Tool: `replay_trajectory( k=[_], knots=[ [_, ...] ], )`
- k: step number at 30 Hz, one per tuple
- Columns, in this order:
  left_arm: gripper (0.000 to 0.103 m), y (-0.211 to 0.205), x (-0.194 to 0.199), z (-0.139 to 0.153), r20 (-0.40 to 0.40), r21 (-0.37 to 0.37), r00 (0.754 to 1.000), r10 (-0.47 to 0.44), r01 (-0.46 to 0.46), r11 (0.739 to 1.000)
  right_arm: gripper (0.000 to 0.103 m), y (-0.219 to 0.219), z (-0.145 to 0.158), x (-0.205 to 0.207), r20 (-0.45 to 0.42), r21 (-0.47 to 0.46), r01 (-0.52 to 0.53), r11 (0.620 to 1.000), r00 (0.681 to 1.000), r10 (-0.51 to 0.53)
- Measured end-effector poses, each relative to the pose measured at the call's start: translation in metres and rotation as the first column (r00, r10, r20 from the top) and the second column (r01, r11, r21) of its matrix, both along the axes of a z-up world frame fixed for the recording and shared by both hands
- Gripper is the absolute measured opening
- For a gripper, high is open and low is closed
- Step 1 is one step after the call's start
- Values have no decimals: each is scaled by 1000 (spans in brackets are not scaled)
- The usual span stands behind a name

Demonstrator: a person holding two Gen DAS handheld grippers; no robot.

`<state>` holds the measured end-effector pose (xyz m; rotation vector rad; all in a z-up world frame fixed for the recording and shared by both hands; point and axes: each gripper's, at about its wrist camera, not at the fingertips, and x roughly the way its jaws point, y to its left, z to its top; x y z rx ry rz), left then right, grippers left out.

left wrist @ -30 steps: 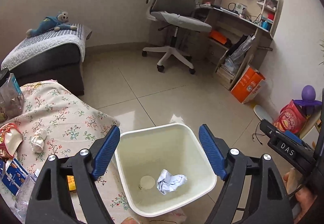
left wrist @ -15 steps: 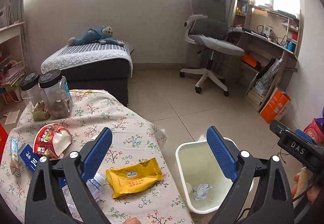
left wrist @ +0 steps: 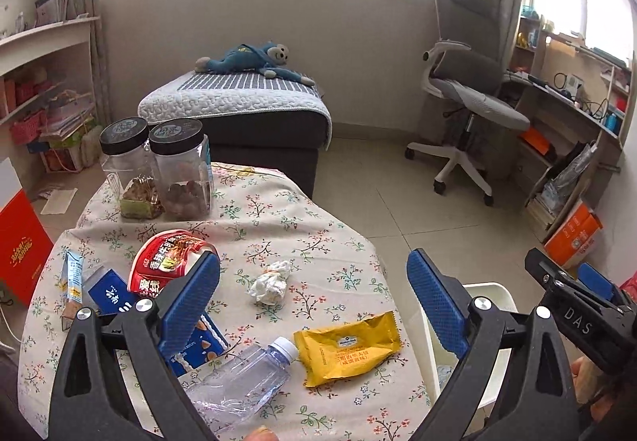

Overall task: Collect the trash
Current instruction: 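Bring both tools back over the table toward the remaining trash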

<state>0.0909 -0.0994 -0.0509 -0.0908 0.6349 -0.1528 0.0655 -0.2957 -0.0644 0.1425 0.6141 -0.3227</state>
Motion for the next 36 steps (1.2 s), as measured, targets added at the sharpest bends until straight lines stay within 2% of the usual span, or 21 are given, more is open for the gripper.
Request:
replay_trajectory(
  k=[12,21,25,30,33,36],
  knots=[
    [92,61,9,-11,-41,29,993,111,-110,993,96,63,-4,24,-18,-5,-132,991,991,132],
    [92,113,14,-16,-63,46,975,214,-212,976,96,112,-11,39,-30,-9,-220,975,975,220],
    [92,140,17,-23,-95,52,958,269,-265,963,96,135,-16,45,-38,-2,-258,966,965,258],
    [92,180,23,-39,-164,59,926,339,-334,941,96,166,-24,53,-48,3,-327,945,944,326],
    [92,205,29,-49,-217,52,901,375,-373,926,96,187,-30,57,-73,-11,-384,923,921,382],
    [92,228,40,-65,-312,38,877,365,-372,927,96,209,-40,60,-115,-36,-451,892,888,445]
  ],
)
